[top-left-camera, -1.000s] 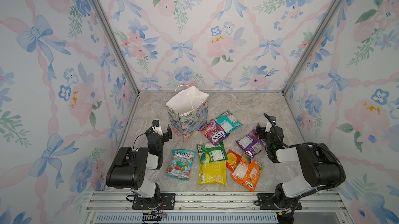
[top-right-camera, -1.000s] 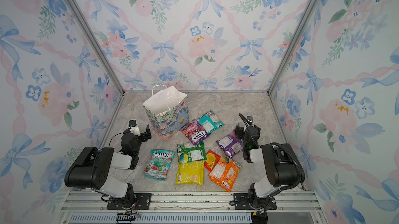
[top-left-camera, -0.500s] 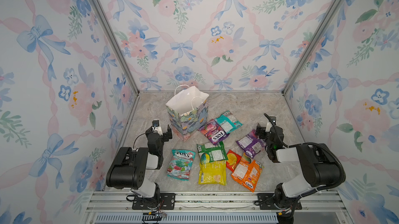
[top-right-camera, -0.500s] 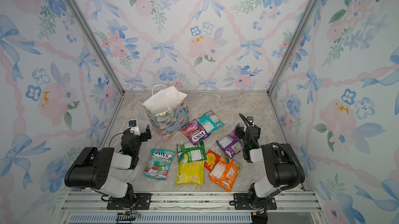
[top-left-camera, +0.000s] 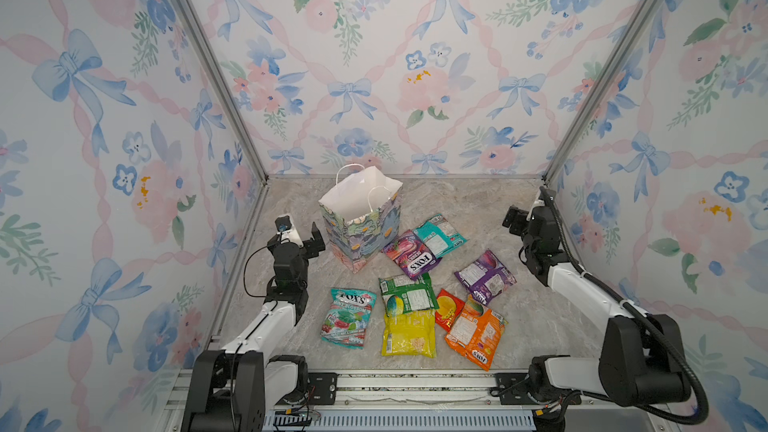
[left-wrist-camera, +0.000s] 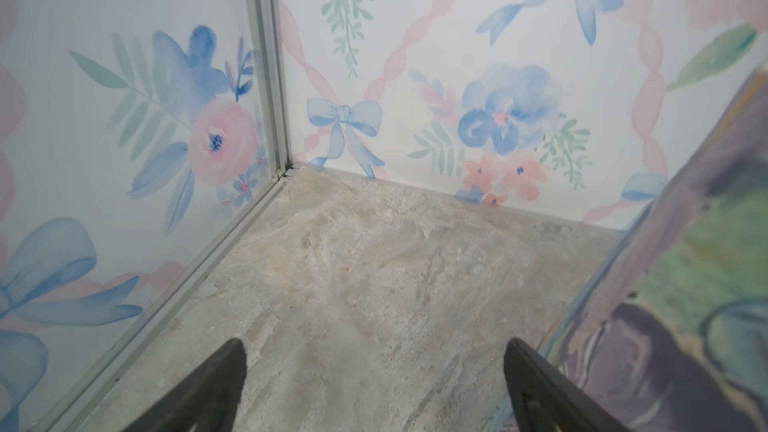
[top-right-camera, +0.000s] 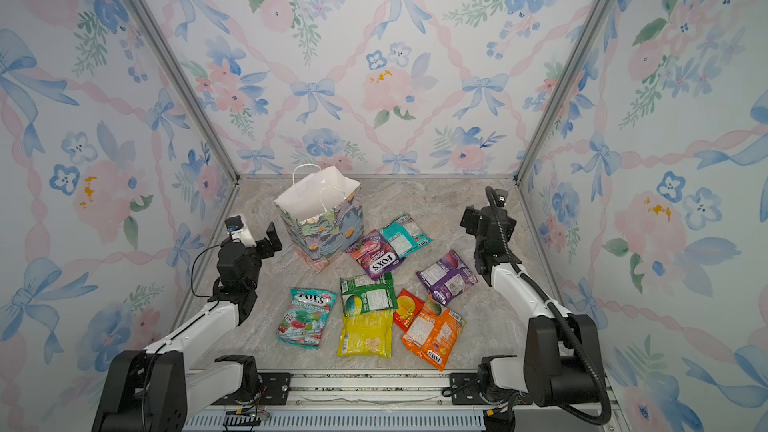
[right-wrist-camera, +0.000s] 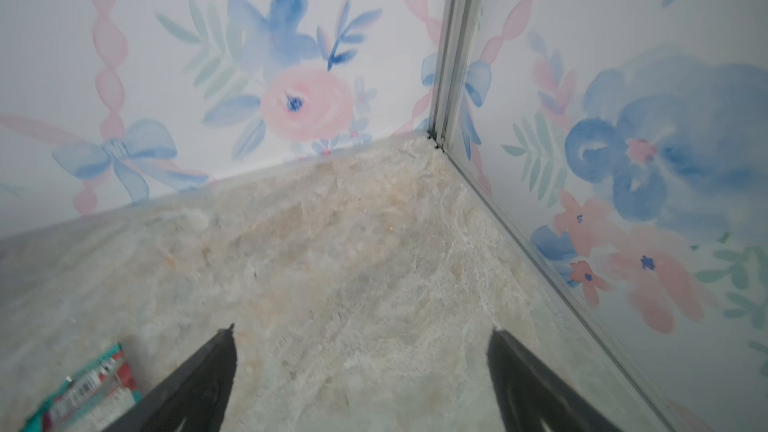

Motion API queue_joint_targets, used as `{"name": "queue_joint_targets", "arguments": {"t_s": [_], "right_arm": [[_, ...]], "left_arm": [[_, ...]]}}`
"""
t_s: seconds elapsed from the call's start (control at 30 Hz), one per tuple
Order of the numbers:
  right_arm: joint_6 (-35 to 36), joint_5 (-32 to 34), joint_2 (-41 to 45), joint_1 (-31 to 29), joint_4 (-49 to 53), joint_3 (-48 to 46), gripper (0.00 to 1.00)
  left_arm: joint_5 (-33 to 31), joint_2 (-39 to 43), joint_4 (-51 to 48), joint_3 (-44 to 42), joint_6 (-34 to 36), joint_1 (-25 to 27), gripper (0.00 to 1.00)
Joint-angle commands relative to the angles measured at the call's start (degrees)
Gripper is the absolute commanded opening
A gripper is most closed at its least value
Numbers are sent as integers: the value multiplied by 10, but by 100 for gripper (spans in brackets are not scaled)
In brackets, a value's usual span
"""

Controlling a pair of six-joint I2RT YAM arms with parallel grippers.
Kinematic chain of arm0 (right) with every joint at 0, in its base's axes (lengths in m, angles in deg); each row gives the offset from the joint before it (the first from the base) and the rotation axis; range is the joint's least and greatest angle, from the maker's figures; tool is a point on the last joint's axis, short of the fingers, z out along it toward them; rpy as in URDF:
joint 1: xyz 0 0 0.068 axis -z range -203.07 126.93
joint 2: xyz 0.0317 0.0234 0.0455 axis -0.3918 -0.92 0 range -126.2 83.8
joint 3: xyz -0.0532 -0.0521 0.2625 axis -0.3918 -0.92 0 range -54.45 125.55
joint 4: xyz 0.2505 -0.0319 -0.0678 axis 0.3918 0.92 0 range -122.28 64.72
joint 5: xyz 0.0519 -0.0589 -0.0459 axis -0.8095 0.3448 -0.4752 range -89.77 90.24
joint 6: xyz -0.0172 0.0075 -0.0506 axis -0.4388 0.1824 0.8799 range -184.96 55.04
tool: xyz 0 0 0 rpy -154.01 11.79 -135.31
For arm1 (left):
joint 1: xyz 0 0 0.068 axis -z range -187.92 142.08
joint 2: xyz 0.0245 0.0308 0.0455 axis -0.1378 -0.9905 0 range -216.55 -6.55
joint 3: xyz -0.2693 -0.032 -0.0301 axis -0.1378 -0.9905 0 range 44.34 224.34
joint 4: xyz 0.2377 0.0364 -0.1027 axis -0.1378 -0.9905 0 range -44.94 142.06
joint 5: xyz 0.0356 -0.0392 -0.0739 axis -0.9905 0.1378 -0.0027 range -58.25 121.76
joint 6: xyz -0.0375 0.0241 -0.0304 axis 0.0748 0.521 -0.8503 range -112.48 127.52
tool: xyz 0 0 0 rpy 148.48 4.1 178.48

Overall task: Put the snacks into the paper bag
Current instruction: 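Move the left gripper to the paper bag's rim while the right gripper approaches the snacks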

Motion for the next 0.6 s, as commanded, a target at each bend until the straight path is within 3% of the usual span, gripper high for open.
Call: {"name": "queue_joint_targets", "arguments": {"t_s": [0.0,0.1,0.23,0.43,0.57], "right_arm": [[-86,-49,27,28,104,-10,97],[-107,-103,41,38,45,-39,97],[-83,-131,35,22,140,21,97],[-65,-166,16,5,236,82,97],[-72,-197,-4,1,260,104,96]], "left_arm": [[-103,102,-180,7,-151,-1,98],[-84,182,-232,21,-122,-14,98],[58,204,-314,97,-95,-64,95],[271,50,-494,324,-11,-94,79],[338,-26,-568,426,33,-95,78]]}}
